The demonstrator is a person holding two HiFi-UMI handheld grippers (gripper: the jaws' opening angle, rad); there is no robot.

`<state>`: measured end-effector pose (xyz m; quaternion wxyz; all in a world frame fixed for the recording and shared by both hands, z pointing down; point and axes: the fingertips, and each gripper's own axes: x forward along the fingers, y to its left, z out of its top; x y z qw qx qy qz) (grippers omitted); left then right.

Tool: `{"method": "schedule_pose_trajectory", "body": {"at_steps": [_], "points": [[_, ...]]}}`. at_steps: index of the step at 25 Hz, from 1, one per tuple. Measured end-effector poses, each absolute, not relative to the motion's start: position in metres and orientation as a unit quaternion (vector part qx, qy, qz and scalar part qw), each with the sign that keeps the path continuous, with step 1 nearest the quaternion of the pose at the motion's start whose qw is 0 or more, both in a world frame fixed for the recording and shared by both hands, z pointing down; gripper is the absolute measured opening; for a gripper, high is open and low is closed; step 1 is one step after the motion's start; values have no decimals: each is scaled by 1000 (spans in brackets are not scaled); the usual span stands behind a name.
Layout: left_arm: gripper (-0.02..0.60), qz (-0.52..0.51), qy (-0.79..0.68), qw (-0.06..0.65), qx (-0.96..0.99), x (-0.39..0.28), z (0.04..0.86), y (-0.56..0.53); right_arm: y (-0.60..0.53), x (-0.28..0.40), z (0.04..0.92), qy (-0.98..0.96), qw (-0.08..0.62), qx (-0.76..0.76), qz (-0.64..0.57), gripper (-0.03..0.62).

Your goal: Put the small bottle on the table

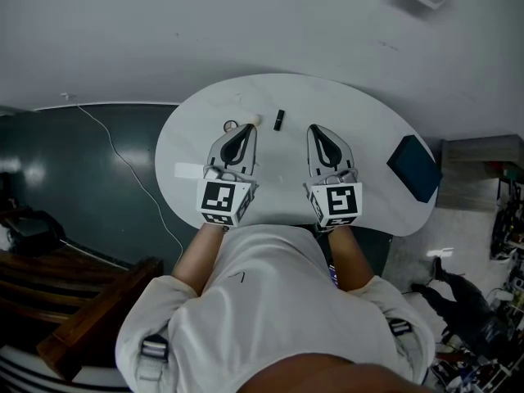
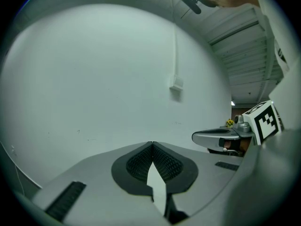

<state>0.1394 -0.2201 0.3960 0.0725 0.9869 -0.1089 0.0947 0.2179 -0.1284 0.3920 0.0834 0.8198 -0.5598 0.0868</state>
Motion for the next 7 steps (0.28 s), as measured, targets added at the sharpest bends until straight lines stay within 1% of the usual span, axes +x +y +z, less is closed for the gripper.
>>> {"method": "schedule_pose_trajectory", "body": {"at_steps": [7], "points": [[12,94,-115,75,986,136,397,-224,-131,215,391,-562,86,819,84,-3]]}}
